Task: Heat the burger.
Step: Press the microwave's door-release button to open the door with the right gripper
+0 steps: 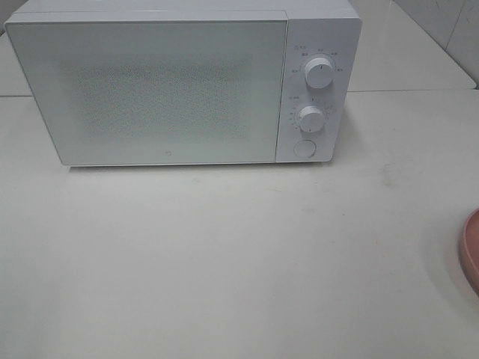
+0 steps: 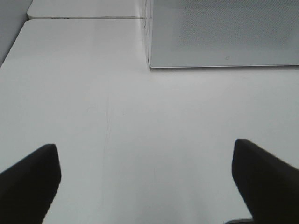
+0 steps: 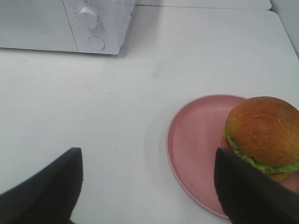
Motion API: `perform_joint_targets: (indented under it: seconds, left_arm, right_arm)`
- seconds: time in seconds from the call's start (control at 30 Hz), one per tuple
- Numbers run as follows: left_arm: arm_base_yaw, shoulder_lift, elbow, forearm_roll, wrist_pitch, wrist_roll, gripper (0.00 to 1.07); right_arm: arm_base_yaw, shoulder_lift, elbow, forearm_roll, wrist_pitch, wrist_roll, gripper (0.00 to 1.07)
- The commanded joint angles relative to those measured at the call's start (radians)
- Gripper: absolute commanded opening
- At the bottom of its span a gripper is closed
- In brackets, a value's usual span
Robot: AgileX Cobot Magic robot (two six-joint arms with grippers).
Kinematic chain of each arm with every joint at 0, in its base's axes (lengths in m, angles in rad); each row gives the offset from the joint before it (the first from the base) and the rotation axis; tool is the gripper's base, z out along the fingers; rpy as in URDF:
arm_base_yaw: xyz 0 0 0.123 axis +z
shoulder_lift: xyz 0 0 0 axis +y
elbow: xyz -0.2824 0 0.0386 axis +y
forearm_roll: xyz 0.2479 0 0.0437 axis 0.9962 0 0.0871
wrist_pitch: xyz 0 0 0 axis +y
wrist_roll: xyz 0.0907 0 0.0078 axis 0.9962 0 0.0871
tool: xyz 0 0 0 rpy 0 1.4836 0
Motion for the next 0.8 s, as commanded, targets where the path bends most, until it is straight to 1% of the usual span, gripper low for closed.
perform_joint_targets:
  seconds: [0.03, 0.53, 0.7, 0.8]
  left_arm:
    - [-0.005, -0.023, 0.003, -0.003, -0.015, -0.003, 0.91]
    - [-0.005, -0.023, 0.003, -0.003, -0.015, -0.003, 0.91]
    - [-0.005, -0.023, 0.003, -0.003, -0.015, -0.003, 0.91]
    - [-0.005, -0.023, 0.003, -0.003, -0.015, -0.003, 0.91]
  right_arm:
    - [-0.004, -0.026, 0.002, 0.005, -0.008, -0.014, 0.75]
    - [-0.004, -0.026, 0.002, 0.005, -0.009, -0.014, 0.75]
    - [-0.004, -0.007, -0.021, 0.005, -0.014, -0.014, 0.75]
    - [-0.004, 0.031, -0.039, 0.005, -0.022, -0.014, 0.75]
